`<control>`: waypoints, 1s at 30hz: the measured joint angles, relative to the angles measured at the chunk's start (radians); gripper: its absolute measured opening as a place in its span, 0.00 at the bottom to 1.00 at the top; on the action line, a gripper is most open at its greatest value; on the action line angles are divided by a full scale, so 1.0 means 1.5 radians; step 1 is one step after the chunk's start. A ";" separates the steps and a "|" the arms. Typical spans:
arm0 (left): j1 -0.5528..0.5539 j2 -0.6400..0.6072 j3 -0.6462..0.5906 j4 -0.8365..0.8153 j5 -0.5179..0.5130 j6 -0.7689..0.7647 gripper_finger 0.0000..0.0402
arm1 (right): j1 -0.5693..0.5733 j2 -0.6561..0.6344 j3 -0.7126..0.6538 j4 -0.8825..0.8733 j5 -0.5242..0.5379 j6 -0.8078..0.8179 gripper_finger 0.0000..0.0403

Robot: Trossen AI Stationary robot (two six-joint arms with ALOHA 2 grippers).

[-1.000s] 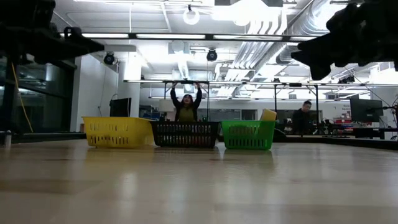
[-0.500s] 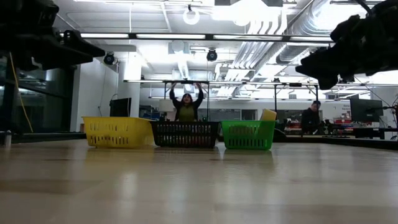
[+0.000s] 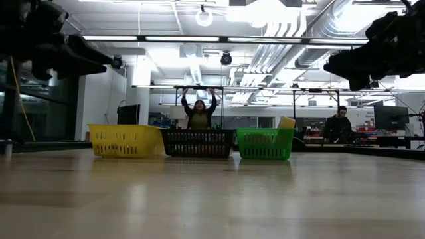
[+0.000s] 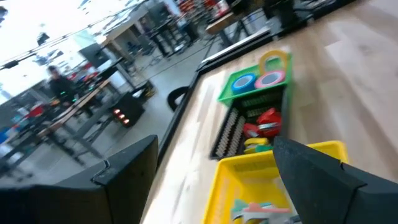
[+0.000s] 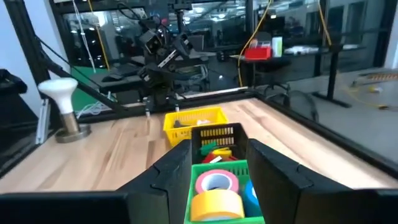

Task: Pick and place Stapler, Stapler remover, tape
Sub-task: Return to Home Position

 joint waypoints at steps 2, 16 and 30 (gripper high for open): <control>0.000 0.000 0.000 0.000 -0.022 0.000 0.78 | 0.000 -0.013 0.001 -0.003 0.004 -0.016 0.36; 0.000 0.000 0.001 -0.015 -0.038 -0.011 0.78 | 0.000 -0.003 0.001 -0.008 0.036 -0.045 0.36; 0.000 0.006 -0.060 0.118 0.088 -0.010 0.78 | 0.000 -0.003 0.001 -0.004 0.039 -0.069 0.36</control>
